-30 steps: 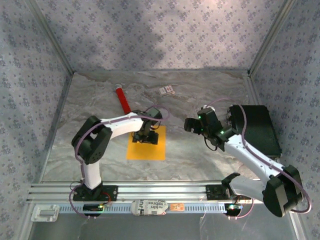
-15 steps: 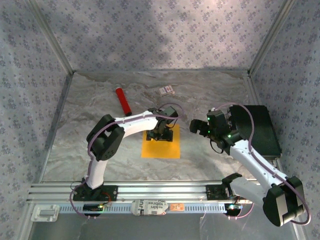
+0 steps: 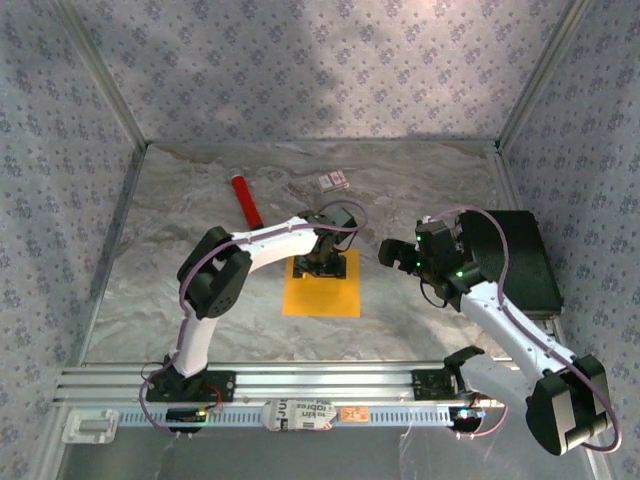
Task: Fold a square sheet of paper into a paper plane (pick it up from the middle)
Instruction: Move the square sheet of paper to the center of the table, then first fold the square sheet of paper in half at the center of the table.
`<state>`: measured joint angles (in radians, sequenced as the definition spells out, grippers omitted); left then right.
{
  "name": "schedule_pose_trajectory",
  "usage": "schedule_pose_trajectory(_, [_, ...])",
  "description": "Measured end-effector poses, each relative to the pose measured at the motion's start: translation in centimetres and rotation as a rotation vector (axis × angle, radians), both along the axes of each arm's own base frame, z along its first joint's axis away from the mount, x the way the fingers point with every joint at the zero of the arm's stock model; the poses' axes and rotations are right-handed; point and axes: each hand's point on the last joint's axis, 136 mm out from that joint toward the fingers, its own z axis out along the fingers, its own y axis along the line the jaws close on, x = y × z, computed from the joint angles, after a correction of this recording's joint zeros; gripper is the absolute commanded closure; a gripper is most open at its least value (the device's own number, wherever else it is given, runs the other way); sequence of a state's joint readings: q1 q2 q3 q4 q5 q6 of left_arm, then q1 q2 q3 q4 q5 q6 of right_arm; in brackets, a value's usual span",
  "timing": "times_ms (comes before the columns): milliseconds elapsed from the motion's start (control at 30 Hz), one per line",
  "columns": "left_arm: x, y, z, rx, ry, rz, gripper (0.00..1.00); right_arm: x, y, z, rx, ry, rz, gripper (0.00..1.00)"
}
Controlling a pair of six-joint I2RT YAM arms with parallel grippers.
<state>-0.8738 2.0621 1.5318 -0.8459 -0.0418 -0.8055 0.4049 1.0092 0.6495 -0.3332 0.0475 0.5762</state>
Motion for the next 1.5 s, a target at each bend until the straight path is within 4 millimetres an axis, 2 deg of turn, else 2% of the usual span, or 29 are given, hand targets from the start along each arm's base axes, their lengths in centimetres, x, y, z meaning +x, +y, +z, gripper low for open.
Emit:
schedule_pose_trajectory(933, [-0.5, 0.5, -1.2, 0.024, 0.017, 0.019, 0.17, 0.0, -0.2, -0.5, -0.004, 0.014, -0.007, 0.01])
schedule_pose_trajectory(1433, [-0.5, 0.5, -1.2, 0.027, 0.010, 0.017, 0.20, 0.0, -0.2, -0.5, -0.001, 0.015, -0.012, 0.01])
schedule_pose_trajectory(1500, [-0.6, 0.4, -1.2, 0.026, 0.006, 0.016, 0.24, 0.0, -0.2, -0.5, 0.000, 0.016, -0.013, 0.01])
